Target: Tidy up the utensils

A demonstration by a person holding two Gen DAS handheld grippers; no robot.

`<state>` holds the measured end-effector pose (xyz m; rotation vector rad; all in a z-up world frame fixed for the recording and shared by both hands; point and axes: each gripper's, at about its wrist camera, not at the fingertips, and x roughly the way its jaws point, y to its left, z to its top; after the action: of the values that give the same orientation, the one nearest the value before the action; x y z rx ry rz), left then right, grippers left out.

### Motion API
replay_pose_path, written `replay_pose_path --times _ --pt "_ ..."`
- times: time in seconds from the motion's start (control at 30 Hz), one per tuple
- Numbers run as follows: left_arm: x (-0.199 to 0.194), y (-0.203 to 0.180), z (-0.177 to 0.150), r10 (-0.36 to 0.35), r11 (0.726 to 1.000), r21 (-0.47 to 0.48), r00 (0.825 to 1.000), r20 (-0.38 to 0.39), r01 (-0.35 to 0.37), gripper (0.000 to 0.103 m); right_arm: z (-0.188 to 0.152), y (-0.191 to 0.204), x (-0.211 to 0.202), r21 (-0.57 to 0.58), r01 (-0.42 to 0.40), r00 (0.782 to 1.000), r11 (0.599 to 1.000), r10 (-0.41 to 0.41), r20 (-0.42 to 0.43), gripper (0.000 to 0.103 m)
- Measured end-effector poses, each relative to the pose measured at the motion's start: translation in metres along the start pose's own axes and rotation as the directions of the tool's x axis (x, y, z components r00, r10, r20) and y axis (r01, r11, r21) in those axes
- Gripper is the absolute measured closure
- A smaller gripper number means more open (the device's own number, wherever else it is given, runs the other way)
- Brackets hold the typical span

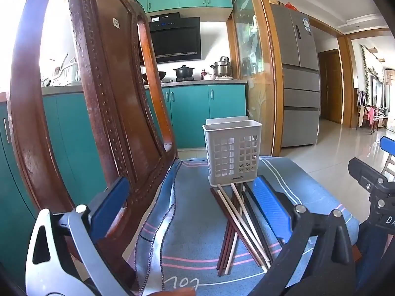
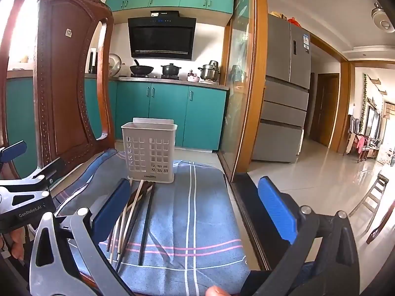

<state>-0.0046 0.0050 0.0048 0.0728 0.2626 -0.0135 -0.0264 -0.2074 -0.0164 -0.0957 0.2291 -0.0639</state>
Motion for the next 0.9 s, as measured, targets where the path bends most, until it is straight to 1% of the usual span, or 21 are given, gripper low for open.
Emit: replay_pose_path --times 0.47,0.9 --pt "0.0001 -0.0034 -0.0016 0.004 1.000 0.009 1.000 -0.007 -0.004 0.003 -0.0023 0.0001 0.0018 0.007 0.003 1.000 1.000 -0.003 -0.011 0.003" --pt "0.0006 -0.0053 -0.0020 -0.007 1.000 0.007 1.000 -0.002 0.007 0.003 -0.0006 0.0008 0.0033 -0.002 0.020 1.000 1.000 -0.020 -0.016 0.003"
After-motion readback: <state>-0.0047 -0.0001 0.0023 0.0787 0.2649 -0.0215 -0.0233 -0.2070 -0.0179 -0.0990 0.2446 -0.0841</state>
